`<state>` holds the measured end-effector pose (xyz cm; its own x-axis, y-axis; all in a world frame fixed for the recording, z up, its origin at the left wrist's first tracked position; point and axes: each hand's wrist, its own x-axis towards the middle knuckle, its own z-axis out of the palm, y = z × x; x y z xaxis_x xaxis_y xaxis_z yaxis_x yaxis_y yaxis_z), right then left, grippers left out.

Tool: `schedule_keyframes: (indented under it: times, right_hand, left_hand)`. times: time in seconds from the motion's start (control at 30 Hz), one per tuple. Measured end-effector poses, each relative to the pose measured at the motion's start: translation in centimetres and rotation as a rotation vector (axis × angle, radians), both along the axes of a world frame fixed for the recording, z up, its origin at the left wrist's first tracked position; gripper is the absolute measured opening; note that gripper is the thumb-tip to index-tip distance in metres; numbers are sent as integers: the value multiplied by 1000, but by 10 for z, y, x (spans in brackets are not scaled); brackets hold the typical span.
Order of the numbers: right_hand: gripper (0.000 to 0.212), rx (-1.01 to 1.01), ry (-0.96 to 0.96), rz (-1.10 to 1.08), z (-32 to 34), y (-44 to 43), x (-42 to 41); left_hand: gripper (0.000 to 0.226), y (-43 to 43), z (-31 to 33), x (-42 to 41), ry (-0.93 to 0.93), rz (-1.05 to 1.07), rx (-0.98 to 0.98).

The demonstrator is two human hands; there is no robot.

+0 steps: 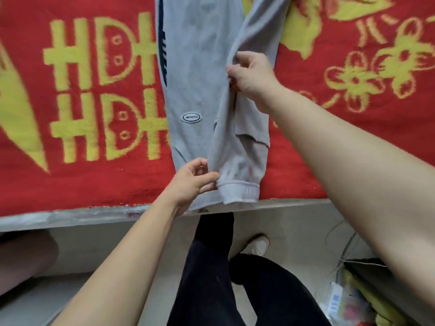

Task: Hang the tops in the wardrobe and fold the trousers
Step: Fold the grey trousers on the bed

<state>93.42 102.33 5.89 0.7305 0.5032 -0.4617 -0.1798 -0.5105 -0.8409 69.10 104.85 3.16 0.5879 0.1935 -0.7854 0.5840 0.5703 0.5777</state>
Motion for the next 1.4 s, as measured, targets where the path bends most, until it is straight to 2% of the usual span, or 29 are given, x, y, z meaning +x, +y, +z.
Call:
schedule_keyframes:
  times: [0.2,0.3,0.37,0.4,0.5,0.57,0.63,0.7,0.77,0.8,0.87,0.93,0.97,1.03,1.13,1.33,1.4]
  right_hand:
    - [10,-188,-137,282,-45,102,-55]
    - [30,-281,-202,349,-72,121,-73]
    - [34,-355,-249,433,-85,121,-78]
    - [31,-372,-259,470,-89,119,-80]
    - [5,-359,-212,514,-90,110,-81]
    - [21,-296,-129,457,-86,95,-80]
    - [42,-249,-142,332,-77,68,-82]
    - [48,-287,-340,153,-73,30,-88]
    - [58,-462,-521,-60,-73,-9,-94]
    - [65,-550,-509,-149,-75,-27,-96]
    - [71,-601,-246,-171,-88,-60,-99]
    - [57,-513,63,-75,-99,-88,-105]
    - [46,-466,135,-70,-102,-99,-110]
    - [35,-400,150,-122,-102,-113,-120]
    - [33,-364,157,-120,-96,-129,-139]
    - [44,-638,131,114,-103,-163,-147]
    - [49,-673,83,78,-101,-156,-138]
  left_hand:
    - [20,46,-34,-55,184,117,208]
    - [22,51,-55,-64,237,131,202]
    - [23,53,-67,-63,278,66,226]
    - [22,54,-71,-61,300,22,260]
    - [19,56,-80,-55,385,-162,436]
    - [18,55,-80,-52,445,-292,574]
    - [19,51,-76,-51,484,-340,646]
    - [20,45,-72,-50,508,-298,649]
    - [28,40,-71,-48,524,-256,651]
    - [34,38,-70,-47,527,-234,641]
    - [42,36,-71,-45,523,-191,614]
    - [41,33,-71,-46,504,-177,627]
    - [38,31,-70,-47,487,-158,628]
    - [32,24,-66,-52,448,-109,616]
    - [28,9,-60,-72,443,-119,617]
    - [32,-21,-66,-95,505,-279,588]
    - [34,-19,-67,-84,539,-319,608]
